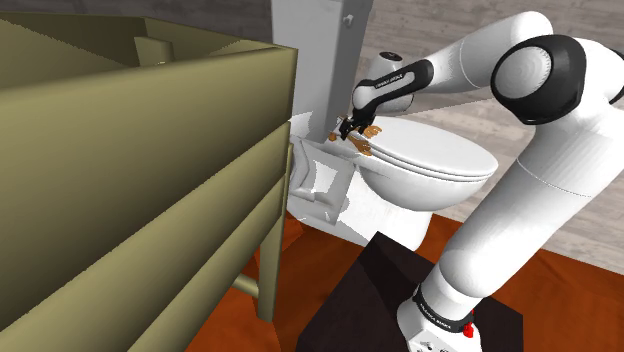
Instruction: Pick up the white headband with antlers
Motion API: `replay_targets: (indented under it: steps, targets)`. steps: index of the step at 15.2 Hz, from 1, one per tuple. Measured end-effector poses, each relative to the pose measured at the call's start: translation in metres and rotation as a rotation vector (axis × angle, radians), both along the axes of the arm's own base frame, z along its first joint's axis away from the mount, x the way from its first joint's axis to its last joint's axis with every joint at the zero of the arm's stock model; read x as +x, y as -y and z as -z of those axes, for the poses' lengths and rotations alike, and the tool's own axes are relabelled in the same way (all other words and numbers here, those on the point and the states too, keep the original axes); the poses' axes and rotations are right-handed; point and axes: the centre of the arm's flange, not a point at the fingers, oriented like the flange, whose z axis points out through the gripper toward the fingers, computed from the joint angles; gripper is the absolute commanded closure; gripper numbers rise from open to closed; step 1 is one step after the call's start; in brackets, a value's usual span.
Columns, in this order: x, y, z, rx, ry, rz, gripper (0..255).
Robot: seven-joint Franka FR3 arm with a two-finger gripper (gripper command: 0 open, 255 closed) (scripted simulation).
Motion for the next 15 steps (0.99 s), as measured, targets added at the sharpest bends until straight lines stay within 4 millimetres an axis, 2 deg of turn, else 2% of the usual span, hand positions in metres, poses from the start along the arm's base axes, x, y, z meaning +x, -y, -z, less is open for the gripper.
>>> replay_targets:
  steps: [6, 9, 15]
  targets:
    - [-0.002, -0.001, -0.001, -0.004, 0.002, 0.002, 255]
    - [-0.001, -0.001, 0.008, 0.006, -0.020, -0.001, 255]
    - [0.000, 0.000, -0.015, 0.012, -0.033, -0.001, 255]
